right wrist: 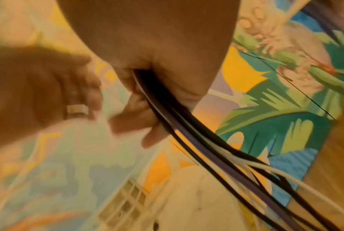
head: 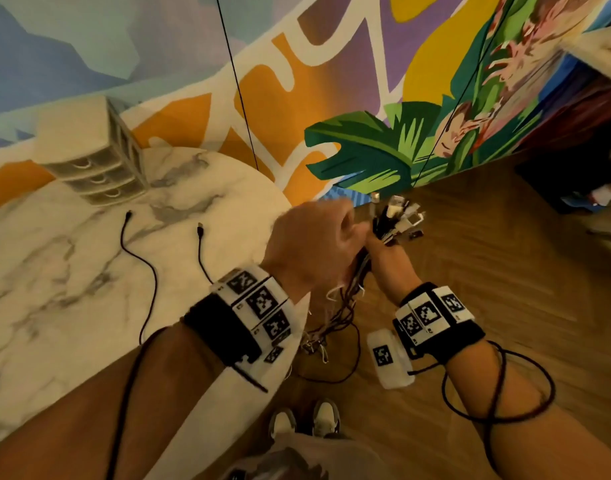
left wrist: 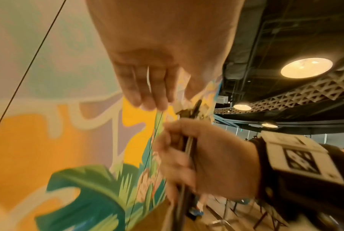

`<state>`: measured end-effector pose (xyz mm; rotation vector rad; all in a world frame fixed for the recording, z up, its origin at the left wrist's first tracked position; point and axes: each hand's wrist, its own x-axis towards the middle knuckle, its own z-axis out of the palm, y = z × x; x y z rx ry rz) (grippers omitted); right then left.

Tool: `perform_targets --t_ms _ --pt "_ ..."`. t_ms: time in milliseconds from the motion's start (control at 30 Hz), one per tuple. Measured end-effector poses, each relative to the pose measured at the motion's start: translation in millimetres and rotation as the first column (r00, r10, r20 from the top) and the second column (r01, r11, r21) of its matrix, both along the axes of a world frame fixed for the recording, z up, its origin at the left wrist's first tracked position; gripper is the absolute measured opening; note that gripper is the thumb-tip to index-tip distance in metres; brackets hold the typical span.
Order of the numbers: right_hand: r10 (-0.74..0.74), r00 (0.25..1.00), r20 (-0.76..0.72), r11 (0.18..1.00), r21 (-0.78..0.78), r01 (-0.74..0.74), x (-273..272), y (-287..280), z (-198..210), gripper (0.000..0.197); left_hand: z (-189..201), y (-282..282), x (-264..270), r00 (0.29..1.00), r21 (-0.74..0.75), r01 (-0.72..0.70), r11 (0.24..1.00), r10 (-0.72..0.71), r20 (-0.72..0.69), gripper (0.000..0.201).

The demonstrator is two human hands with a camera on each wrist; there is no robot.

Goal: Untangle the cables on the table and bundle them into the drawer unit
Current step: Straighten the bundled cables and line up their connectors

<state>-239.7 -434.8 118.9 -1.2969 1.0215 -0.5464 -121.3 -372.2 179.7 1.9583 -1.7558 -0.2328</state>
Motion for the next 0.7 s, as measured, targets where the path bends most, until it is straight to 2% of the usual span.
perform_targets --t_ms 33,67,100,167,233,267,300,333,367,400,467,533,600,633,700 --pt "0.068 0.998 0.004 0.997 -0.047 -0.068 4 3 -1 0.037 9 -6 0 1.0 -0.123 0.03 0.992 -0.03 -0.001 0.026" --pt "0.131 0.991 0.01 0.988 -0.08 -0.13 7 5 -4 0.039 12 -14 -7 0.996 -0.18 0.084 0.98 -0.082 0.019 0.03" --pt "0.178 0.984 0.001 0.979 -0.101 -0.177 10 8 -6 0.039 9 -21 -12 0.991 -0.165 0.133 0.977 -0.131 0.023 0.038" --pt "0.199 0.98 -0.005 0.971 -0.133 -0.198 12 10 -14 0.025 -3 -30 -18 0.984 -0.025 0.176 0.984 -0.177 -0.009 0.046" --pt "0.216 0.976 0.028 0.969 -0.127 -0.21 8 10 -19 0.009 -13 -33 -26 0.985 -0.006 0.172 0.985 -0.172 -0.032 0.036" --pt "0.269 0.963 -0.018 0.956 -0.117 -0.269 17 16 -23 0.016 -18 -26 -18 0.987 -0.013 0.158 0.987 -0.158 -0.032 0.03" --pt "0.281 0.943 -0.177 0.941 -0.142 -0.307 11 16 -24 0.024 -22 -28 -22 0.981 -0.043 0.177 0.983 -0.18 -0.071 0.025" --pt "0.305 0.88 -0.365 0.91 -0.159 -0.382 7 15 -28 0.031 -27 -27 -23 0.973 -0.072 0.205 0.976 -0.211 -0.088 0.022" --pt "0.339 0.796 -0.501 0.869 -0.158 -0.47 3 14 -28 0.037 -31 -26 -25 0.967 -0.076 0.235 0.969 -0.241 -0.081 0.022" --pt "0.355 0.744 -0.566 0.842 -0.153 -0.518 0 15 -28 0.041 -36 -24 -27 0.964 -0.069 0.259 0.963 -0.262 -0.039 0.023" --pt "0.36 0.766 -0.532 0.84 -0.174 -0.515 3 18 -33 0.036 -43 -18 -27 0.958 -0.061 0.285 0.956 -0.282 0.061 0.025" --pt "0.328 0.871 -0.366 0.895 -0.175 -0.411 10 24 -33 0.014 -55 -17 -19 0.964 -0.082 0.265 0.961 -0.26 0.06 0.016" --pt "0.32 0.904 -0.284 0.906 -0.188 -0.38 16 28 -37 0.033 -61 -13 -13 0.975 -0.086 0.22 0.972 -0.218 0.036 0.011" --pt "0.33 0.908 -0.257 0.91 -0.169 -0.378 18 30 -38 0.035 -61 -11 -11 0.976 -0.084 0.216 0.973 -0.217 0.002 0.013" --pt "0.326 0.911 -0.253 0.918 -0.144 -0.368 24 30 -40 0.031 -59 -5 -1 0.967 -0.039 0.2 0.979 -0.204 -0.151 0.021"
